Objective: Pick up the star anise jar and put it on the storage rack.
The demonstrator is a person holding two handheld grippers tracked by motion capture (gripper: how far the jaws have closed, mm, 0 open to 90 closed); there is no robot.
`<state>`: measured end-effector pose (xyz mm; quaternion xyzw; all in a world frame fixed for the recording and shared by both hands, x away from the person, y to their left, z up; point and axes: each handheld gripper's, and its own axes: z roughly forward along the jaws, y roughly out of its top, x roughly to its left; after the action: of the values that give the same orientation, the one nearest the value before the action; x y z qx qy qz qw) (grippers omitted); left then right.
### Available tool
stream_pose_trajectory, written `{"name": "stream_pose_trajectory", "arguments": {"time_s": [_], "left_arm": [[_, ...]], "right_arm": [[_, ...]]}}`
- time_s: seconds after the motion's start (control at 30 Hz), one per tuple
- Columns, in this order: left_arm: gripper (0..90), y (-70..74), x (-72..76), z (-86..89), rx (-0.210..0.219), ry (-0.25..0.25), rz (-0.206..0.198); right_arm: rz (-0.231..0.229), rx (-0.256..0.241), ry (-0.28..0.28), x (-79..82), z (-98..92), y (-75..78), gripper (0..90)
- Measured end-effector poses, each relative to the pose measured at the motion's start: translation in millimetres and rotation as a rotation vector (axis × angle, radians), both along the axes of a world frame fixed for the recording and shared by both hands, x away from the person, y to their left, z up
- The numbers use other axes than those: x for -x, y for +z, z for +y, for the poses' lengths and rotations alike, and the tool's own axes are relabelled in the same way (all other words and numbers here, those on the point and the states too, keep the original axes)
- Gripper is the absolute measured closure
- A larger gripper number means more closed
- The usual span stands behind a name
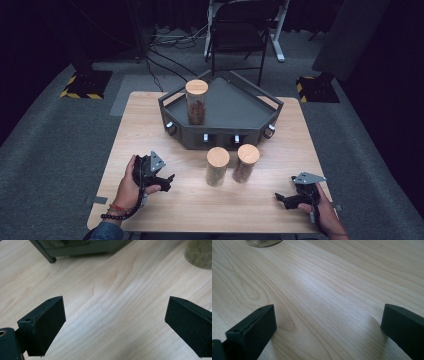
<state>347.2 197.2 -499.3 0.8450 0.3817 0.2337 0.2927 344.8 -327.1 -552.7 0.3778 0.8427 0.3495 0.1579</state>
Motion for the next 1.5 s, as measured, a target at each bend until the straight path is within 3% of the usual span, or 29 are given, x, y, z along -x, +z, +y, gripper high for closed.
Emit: {"name": "stream_pose_trajectory", "arguments": {"time_s": [0.63, 0.8, 0.97, 1.1, 1.23, 1.5], "left_arm": [[2.9, -27.0, 17.7, 12.3, 0.029, 0.058, 0.053], [2.8, -32.6, 18.7, 17.7, 0.051, 0.085, 0.080], [2.9, -41.9, 21.6, 20.1, 0.036, 0.084, 0.113], [2.5, -44.5, 23.1, 23.5, 0.075, 0.098, 0.119], [1.8, -51.1, 25.7, 30.5, 0.148, 0.093, 0.109], [0.9, -51.1, 24.7, 31.6, 0.146, 0.082, 0.113]], "right_arm": [[0.000, 0.000, 0.000, 0.0, 0.0, 0.0, 0.0], [0.000, 0.000, 0.000, 0.0, 0.0, 0.0, 0.0], [0.000, 0.000, 0.000, 0.0, 0.0, 0.0, 0.0], [0.000, 0.000, 0.000, 0.0, 0.0, 0.0, 0.0], [0.000, 0.000, 0.000, 0.0, 0.0, 0.0, 0.0], [0.000, 0.000, 0.000, 0.1, 0.0, 0.0, 0.0]]}}
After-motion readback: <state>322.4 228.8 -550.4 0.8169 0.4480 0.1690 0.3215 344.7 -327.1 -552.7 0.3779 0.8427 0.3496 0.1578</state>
